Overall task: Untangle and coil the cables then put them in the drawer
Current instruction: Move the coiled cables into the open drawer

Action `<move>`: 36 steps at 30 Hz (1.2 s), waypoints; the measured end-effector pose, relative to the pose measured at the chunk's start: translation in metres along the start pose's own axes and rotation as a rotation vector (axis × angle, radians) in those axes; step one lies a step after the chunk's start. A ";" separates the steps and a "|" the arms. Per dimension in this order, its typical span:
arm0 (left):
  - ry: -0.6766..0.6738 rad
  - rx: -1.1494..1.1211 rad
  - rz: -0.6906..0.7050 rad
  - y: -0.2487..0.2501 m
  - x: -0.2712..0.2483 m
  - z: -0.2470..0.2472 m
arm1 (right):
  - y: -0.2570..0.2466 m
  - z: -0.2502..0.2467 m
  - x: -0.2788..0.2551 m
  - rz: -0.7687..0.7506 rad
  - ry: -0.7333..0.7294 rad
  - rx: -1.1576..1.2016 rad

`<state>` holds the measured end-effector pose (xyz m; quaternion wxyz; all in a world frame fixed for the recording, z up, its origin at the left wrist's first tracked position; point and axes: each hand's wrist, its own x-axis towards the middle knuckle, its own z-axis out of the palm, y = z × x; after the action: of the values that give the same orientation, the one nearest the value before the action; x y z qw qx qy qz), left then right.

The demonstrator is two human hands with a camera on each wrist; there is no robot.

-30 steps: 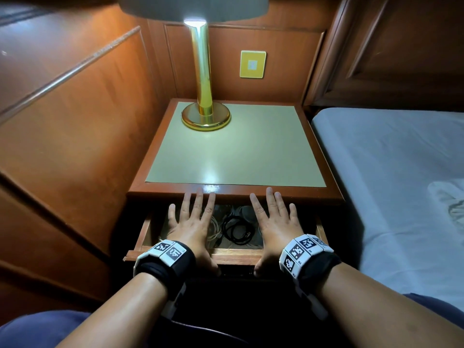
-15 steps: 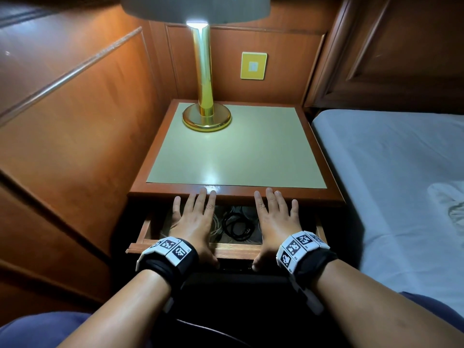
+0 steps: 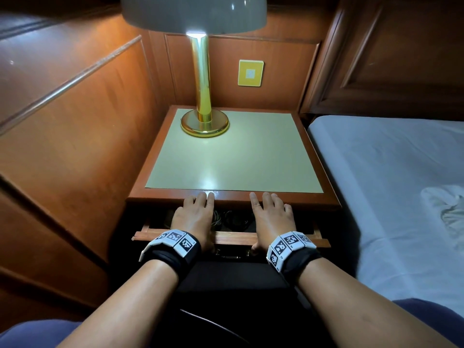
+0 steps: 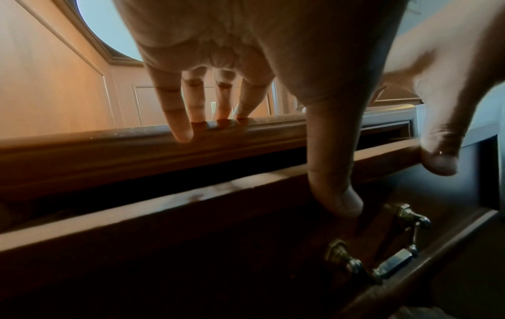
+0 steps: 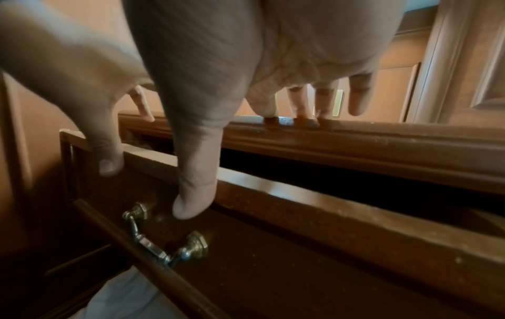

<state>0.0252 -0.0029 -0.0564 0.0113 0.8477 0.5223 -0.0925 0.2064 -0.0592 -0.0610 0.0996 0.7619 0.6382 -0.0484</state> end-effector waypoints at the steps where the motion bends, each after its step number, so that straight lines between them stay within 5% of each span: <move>1: -0.007 0.002 -0.001 0.000 0.002 -0.001 | -0.001 -0.001 0.000 0.000 0.018 -0.009; 26: 0.037 0.069 0.028 0.005 0.022 -0.013 | 0.001 -0.012 0.016 -0.043 0.089 -0.110; 36: 0.071 -0.074 0.066 -0.001 0.020 -0.007 | 0.001 -0.013 0.013 -0.046 0.067 -0.057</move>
<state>0.0336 0.0160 -0.0529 0.0271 0.8662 0.4972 -0.0424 0.2088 -0.0441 -0.0506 0.0988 0.7450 0.6597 -0.0067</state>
